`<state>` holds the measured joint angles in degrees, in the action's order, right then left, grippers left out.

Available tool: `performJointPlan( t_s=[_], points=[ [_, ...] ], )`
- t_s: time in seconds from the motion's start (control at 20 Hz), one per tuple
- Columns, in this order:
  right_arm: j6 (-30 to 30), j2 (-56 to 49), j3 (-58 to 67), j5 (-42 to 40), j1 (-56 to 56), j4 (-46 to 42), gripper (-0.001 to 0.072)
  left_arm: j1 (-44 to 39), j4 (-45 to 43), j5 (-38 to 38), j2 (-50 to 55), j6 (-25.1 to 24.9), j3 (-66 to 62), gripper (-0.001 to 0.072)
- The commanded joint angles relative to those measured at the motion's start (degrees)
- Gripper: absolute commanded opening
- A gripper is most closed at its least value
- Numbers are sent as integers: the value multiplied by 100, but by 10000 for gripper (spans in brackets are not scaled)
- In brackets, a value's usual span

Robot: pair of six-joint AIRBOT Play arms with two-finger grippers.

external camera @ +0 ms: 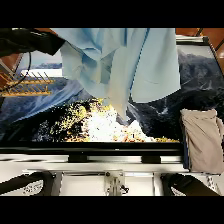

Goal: Fold the shirts.

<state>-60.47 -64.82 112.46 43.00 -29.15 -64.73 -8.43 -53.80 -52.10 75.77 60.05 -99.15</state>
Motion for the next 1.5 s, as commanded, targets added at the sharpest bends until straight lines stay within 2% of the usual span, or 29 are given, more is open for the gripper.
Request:
performJointPlan(
  t_s=[0.0, 0.1, 0.15, 0.2, 0.25, 0.45, 0.65, 0.9, 1.05, 1.1, 1.15, 1.2, 1.3, 1.4, 1.45],
  points=[
    [-39, 4, 2, 28, 4, 13, 57, -332, 780, 428, 282, -597, 39, 686],
    [-39, 4, 2, 33, 4, 15, 57, -448, 778, 658, 378, -649, 42, 665],
    [-39, 4, 2, 39, 4, 13, 57, -442, 778, 837, 387, -647, 39, 496],
    [-39, 4, 2, 59, 4, 0, 57, -393, 778, 997, 365, -649, 33, 127],
    [-57, 4, 2, 87, 4, -52, 57, -323, 776, 1128, 315, -695, -11, 45],
    [-254, 4, 2, 404, 4, -402, 57, 142, 737, 1270, -96, -800, -503, 46],
    [-249, 4, 2, 452, 4, -313, 57, 789, 706, 1276, -553, -798, -905, 45],
    [-133, 70, 2, 584, 2, 595, 57, 1335, 713, 1910, -516, -634, -1064, 46],
    [-105, 216, 2, 575, 0, 570, 57, 1266, 713, 1685, -485, -645, -1062, 57],
    [-66, 245, 2, 455, 0, 577, 57, 1263, 708, 1585, -468, -647, -1060, 104],
    [-22, 264, 2, 345, 0, 595, 57, 1285, 686, 1486, -437, -645, -1058, 198],
    [11, 278, 2, 256, 0, 599, 57, 1325, 557, 1370, -391, -645, -1058, 233],
    [111, 275, 2, 149, 0, 640, 57, 1401, 411, 1084, -308, -638, -1056, 236],
    [173, 273, 2, 63, 0, 640, 57, 1447, 411, 949, -284, -450, -1056, 497],
    [236, 271, 2, -24, 0, 640, 57, 1447, 411, 944, -304, -332, -1058, 545]
  ],
)
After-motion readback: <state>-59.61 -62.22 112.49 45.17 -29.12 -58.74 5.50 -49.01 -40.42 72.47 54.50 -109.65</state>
